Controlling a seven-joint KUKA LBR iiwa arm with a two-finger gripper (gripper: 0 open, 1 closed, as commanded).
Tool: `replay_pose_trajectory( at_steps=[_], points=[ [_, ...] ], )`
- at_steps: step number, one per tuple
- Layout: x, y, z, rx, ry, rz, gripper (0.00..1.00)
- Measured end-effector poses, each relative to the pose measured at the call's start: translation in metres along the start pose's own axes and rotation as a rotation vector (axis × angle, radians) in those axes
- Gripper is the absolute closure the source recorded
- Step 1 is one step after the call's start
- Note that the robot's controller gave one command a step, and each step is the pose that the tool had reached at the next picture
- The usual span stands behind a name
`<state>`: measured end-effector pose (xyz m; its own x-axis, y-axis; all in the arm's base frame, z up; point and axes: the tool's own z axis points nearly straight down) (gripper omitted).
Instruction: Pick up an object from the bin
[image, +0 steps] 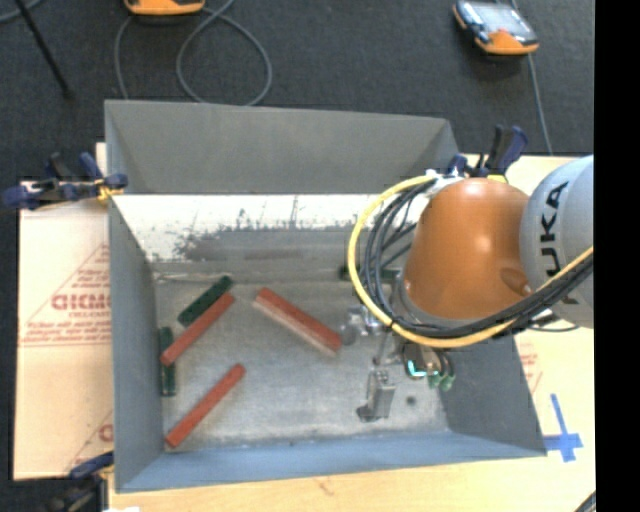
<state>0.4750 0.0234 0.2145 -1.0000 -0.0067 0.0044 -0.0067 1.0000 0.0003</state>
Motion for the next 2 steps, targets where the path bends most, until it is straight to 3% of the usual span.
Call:
replay_pose_trajectory(
  at_steps=[1, 2],
  points=[
    [-0.035, 0.005, 0.144, -0.001, -0.001, 0.234, 0.00],
    [-0.072, -0.026, 0.054, -0.001, -0.017, 0.353, 0.00]
  ],
)
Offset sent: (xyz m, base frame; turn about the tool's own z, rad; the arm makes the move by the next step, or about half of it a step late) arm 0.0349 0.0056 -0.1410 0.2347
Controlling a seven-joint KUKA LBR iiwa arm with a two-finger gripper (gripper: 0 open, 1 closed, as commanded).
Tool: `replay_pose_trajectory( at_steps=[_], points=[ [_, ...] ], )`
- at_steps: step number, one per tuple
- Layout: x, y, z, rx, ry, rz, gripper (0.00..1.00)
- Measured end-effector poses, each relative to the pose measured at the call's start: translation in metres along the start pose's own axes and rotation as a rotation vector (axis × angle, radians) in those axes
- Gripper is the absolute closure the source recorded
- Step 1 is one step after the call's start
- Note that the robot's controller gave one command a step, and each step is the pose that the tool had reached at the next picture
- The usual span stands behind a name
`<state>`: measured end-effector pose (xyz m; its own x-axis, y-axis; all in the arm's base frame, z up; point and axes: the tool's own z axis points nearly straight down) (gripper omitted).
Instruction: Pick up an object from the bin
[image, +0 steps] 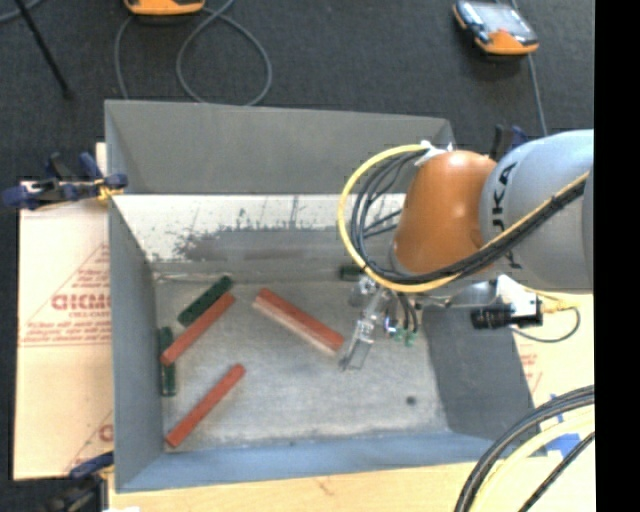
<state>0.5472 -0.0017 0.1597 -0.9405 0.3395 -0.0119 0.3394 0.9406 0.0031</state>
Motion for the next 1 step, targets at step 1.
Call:
replay_pose_trajectory(
  at_steps=[1],
  points=[
    [-0.0105, 0.0131, 0.0938, 0.004, 0.013, -0.081, 0.00]
  ],
)
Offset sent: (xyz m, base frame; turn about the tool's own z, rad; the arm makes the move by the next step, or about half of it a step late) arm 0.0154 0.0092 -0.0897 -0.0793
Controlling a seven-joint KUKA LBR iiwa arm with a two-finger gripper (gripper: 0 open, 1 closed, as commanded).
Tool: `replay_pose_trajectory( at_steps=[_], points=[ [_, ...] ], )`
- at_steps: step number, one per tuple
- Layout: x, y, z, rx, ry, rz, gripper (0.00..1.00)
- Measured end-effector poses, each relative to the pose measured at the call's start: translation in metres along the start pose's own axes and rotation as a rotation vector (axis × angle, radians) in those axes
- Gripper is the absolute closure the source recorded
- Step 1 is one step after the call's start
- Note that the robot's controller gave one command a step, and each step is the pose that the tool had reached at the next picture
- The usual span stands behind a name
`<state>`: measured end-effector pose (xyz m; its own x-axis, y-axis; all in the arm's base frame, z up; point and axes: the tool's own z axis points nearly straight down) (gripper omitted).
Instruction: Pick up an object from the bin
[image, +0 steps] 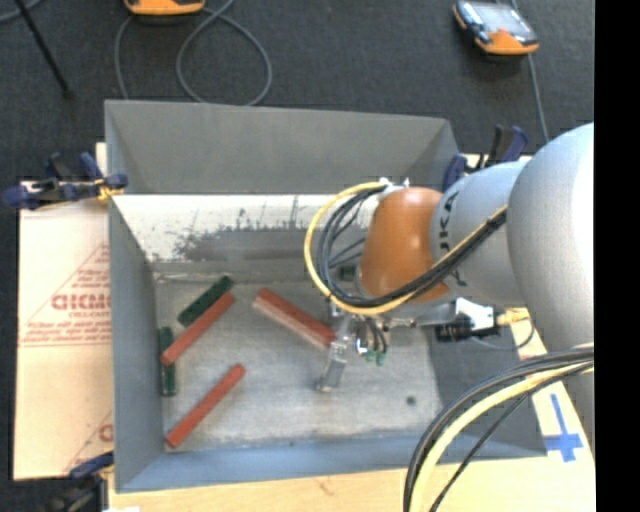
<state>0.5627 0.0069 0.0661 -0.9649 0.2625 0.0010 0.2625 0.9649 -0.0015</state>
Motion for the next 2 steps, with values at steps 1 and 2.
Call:
replay_pose_trajectory(
  at_steps=[1, 2],
  points=[
    [-0.001, 0.000, -0.005, -0.002, -0.006, 0.001, 1.00],
    [-0.051, 0.013, -0.005, -0.002, -0.010, -0.096, 1.00]
  ],
)
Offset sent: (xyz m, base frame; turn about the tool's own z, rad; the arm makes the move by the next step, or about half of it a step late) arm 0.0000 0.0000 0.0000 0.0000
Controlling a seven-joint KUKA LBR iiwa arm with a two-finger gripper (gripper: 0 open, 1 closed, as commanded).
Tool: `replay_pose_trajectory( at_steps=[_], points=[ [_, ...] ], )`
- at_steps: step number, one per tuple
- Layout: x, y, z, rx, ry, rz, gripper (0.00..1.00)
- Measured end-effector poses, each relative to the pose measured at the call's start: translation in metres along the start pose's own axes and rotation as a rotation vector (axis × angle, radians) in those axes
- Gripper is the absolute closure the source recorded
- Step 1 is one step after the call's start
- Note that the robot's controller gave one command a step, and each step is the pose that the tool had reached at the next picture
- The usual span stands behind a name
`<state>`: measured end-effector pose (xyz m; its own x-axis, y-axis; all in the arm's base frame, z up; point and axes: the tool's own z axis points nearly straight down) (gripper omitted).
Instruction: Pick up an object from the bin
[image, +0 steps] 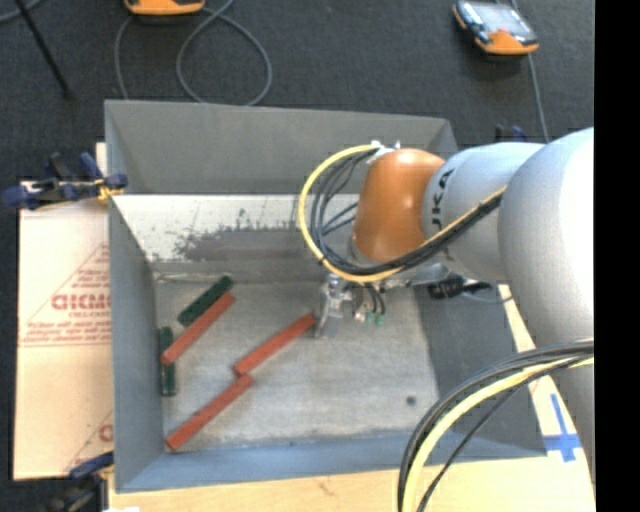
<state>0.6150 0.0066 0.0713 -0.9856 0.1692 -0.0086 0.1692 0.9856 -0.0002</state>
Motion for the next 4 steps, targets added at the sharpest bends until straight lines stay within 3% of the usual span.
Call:
replay_pose_trajectory(
  at_steps=[1, 2, 3, 4],
  points=[
    [0.002, 0.000, 0.000, 0.000, 0.003, 0.000, 0.00],
    [-0.008, 0.066, 0.000, -0.003, 0.002, -0.180, 0.00],
    [-0.007, 0.065, 0.000, -0.002, 0.003, -0.179, 1.00],
    [-0.010, 0.031, -0.140, -0.001, 0.004, -0.240, 1.00]
  ],
)
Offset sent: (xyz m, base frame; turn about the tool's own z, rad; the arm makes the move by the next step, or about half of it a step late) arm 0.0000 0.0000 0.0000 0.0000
